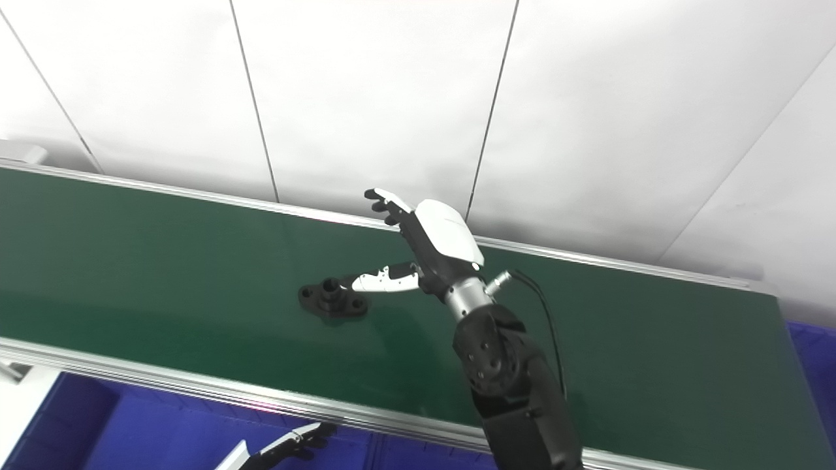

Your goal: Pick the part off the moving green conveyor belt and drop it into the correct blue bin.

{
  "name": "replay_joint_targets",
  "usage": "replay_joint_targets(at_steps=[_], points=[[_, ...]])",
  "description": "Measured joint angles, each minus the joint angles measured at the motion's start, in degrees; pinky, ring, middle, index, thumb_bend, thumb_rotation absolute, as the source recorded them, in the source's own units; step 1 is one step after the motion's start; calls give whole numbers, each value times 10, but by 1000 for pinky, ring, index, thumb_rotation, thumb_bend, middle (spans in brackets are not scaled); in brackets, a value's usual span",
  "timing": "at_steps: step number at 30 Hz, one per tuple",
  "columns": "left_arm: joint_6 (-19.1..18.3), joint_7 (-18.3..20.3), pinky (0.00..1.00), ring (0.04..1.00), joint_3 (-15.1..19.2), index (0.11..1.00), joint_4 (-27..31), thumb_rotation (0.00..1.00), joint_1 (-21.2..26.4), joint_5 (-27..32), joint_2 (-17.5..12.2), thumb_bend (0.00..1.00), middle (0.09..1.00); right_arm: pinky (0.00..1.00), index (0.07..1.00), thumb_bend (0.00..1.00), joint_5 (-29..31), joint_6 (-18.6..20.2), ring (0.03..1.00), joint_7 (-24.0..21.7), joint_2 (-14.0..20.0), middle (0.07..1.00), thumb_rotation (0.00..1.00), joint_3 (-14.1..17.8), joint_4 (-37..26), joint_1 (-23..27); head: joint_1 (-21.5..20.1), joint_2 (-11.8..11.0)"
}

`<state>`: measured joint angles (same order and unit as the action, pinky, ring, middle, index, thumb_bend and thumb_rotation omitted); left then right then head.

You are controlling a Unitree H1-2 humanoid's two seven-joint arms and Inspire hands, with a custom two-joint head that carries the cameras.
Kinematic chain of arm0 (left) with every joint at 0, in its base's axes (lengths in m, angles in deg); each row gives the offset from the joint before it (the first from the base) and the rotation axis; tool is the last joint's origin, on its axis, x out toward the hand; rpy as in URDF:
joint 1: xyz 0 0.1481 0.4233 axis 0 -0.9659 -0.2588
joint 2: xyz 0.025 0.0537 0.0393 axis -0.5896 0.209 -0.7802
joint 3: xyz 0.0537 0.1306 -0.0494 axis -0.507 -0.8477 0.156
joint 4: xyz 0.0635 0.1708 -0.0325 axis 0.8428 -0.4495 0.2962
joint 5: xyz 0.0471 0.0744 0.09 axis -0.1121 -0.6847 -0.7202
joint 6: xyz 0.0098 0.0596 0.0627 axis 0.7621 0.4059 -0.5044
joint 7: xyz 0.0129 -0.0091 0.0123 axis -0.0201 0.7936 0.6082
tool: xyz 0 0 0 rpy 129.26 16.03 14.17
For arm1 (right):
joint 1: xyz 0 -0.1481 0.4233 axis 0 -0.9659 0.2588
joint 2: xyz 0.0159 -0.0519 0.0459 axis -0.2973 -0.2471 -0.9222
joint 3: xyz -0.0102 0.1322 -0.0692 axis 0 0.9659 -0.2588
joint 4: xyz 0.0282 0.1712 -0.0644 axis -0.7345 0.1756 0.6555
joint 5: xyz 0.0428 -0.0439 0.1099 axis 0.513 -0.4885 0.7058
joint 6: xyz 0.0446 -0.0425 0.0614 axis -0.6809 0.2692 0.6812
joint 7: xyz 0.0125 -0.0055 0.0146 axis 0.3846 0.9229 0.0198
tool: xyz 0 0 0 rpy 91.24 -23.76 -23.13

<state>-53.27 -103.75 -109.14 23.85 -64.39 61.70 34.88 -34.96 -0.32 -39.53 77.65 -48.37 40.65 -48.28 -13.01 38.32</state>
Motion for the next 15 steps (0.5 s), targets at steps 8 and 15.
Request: replay_joint_targets(at_steps=[8,15], points=[[0,-1,746,822,-2,874,0,721,2,-1,0,692,881,741,892,797,-6,5,822,-37,12,852,405,-27,26,30,8,4],[0,2,771,837,0,875,2,723,2,-1,2,691,883,819,884,816,-18,15,865,-79,27,869,437,-61,44,40,19,11]])
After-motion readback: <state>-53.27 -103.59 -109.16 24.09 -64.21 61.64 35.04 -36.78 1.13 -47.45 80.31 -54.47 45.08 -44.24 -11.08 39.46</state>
